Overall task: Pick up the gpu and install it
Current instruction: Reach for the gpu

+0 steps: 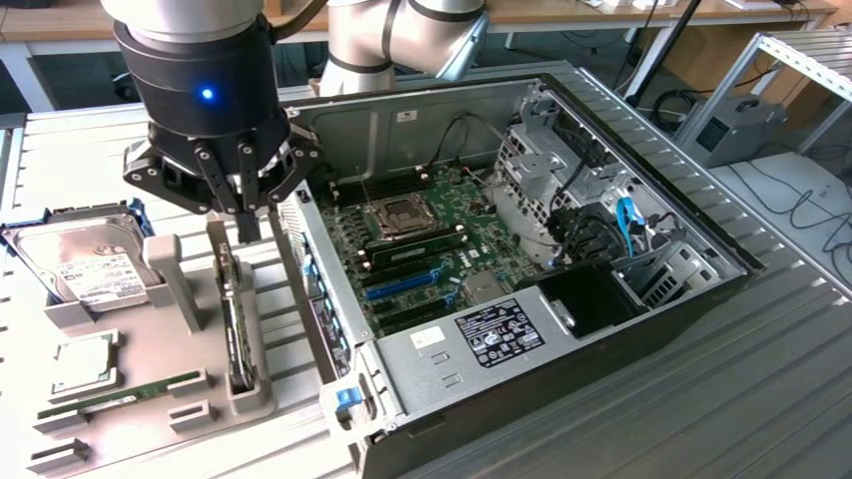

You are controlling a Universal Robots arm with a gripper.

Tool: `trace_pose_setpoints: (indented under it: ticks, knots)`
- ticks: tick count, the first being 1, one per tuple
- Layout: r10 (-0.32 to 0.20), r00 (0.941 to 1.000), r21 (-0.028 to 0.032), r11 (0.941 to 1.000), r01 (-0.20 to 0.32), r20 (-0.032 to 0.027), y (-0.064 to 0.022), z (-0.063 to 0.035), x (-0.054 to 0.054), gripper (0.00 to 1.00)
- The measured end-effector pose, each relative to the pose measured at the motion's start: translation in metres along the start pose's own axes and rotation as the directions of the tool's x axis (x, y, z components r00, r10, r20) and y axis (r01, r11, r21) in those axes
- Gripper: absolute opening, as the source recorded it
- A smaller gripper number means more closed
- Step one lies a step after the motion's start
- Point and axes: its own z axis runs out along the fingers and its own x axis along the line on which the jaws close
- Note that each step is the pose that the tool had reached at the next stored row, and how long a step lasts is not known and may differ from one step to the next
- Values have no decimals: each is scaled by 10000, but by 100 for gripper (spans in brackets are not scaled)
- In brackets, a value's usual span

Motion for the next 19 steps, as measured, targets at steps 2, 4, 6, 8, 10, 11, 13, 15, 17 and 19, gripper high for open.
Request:
trace_pose_setpoints:
  ticks: [2,4,6,8,10,11,13,15,17,19]
  knots:
    - [-1,10000,5,10000,1,0,-8,0,-1,11]
    - [0,10000,8,10000,0,0,-17,0,-1,11]
    - [-1,10000,9,10000,1,1,-27,1,-2,11]
    - [-1,10000,13,10000,1,0,-38,1,-3,11]
    - [-1,10000,17,10000,1,1,-52,2,-4,11]
    - [-1,10000,18,10000,1,1,-58,3,-5,11]
    - [-1,10000,24,10000,1,2,-73,5,-5,11]
    - [-1,10000,30,10000,1,2,-83,7,-6,11]
    - [0,10000,35,10000,0,3,-87,8,-6,11]
    - [-1,10000,36,10000,1,3,-88,7,-6,11]
